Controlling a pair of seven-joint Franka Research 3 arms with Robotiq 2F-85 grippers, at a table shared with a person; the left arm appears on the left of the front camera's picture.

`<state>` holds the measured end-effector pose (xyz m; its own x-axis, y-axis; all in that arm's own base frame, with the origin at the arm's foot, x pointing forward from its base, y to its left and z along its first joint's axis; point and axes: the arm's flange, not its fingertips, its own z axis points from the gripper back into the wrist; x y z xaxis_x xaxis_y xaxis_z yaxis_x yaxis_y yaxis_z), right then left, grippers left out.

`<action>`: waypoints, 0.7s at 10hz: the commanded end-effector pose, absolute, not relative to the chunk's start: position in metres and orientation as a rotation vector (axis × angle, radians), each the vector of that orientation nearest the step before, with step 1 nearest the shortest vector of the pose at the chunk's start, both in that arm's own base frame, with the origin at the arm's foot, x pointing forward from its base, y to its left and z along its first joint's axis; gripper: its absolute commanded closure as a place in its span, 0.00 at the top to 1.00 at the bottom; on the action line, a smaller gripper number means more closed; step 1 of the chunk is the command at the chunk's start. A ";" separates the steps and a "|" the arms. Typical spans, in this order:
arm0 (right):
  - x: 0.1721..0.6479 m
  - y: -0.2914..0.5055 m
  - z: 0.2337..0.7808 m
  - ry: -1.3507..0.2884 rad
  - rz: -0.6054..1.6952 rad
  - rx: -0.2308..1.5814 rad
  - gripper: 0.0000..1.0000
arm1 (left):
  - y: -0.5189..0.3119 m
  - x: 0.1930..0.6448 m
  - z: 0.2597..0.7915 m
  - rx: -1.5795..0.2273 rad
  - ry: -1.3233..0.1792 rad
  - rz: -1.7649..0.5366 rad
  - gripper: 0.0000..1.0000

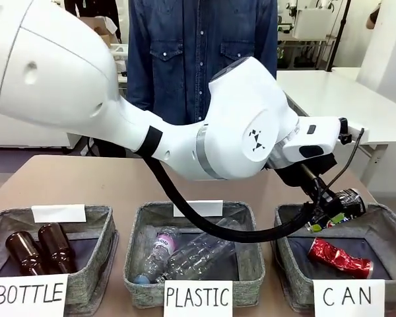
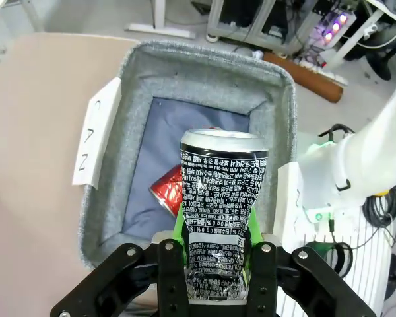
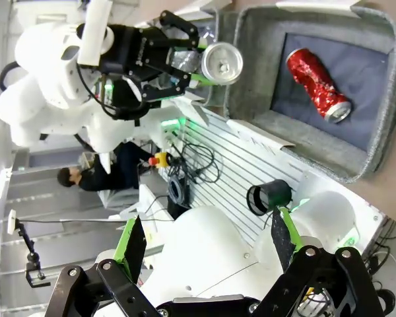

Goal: Sort the can waste into the basket.
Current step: Pick up the can waste from the table and place it in the right Fabric basket.

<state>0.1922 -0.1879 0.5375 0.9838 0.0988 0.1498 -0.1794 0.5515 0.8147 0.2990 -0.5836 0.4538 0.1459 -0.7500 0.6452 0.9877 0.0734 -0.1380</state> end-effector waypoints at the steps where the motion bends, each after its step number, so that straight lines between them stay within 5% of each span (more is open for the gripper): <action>1: 0.190 -0.188 0.538 -0.094 0.167 0.976 1.00 | -0.590 0.302 0.459 -0.629 -0.476 -1.386 0.37; 2: 0.190 -0.188 0.538 -0.094 0.167 0.976 1.00 | -0.589 0.302 0.458 -0.633 -0.472 -1.399 0.37; 3: 0.190 -0.188 0.538 -0.094 0.167 0.976 1.00 | -0.590 0.302 0.458 -0.635 -0.465 -1.406 0.89; 5: 0.190 -0.188 0.538 -0.094 0.167 0.976 1.00 | -0.588 0.304 0.457 -0.632 -0.473 -1.397 1.00; 7: 0.190 -0.188 0.538 -0.094 0.167 0.976 1.00 | -0.587 0.306 0.459 -0.634 -0.471 -1.392 1.00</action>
<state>0.1922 -0.1880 0.5375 0.9838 0.0986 0.1498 -0.1793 0.5514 0.8147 0.3056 -0.5842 0.4537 0.1311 -0.7502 0.6481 0.9897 0.0611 -0.1295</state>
